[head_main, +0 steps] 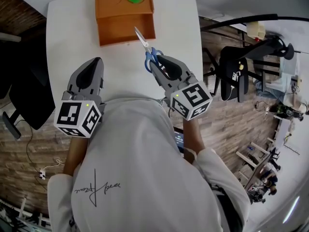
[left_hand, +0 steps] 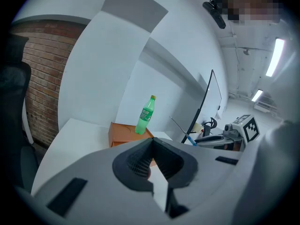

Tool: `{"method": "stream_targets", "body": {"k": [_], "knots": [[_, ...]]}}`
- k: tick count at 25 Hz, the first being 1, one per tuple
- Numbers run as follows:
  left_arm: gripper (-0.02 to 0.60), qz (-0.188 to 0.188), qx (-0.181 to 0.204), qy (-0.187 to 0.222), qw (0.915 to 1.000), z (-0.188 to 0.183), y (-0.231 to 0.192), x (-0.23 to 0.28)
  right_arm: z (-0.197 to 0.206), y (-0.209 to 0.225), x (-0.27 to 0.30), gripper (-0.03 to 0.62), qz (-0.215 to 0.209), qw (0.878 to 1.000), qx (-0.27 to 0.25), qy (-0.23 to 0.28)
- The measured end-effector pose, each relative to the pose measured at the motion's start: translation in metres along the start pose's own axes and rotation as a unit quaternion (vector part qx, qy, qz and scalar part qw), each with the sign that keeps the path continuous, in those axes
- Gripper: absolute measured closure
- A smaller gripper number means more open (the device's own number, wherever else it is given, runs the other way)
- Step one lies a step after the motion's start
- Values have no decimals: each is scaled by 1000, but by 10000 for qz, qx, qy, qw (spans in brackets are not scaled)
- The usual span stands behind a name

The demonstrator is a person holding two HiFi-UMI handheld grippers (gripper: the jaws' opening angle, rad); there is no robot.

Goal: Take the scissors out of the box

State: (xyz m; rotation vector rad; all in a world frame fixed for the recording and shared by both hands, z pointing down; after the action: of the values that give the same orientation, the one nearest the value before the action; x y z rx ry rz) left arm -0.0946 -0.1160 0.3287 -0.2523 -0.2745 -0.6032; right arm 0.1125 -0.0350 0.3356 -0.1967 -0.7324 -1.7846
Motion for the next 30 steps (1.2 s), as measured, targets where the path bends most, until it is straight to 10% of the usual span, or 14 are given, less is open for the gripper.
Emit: {"method": "stream_targets", "body": {"k": [30], "knots": [[575,-161,518,456,9975,-39,17,-7,-49,-32,-15,497,-86,9946,-131,1029]]}}
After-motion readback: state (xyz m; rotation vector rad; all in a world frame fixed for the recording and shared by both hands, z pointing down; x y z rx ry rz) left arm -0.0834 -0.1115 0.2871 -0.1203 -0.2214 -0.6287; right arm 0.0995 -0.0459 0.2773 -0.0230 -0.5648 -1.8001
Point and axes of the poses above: the fingertips, and each gripper's own axes: x forward along the fingers, y to its right, z out of its underside, the point moved 6 cm from there along -x, backward along the fingers, and after that the axes turned 14 degrees about x, right-handed, at the moved point
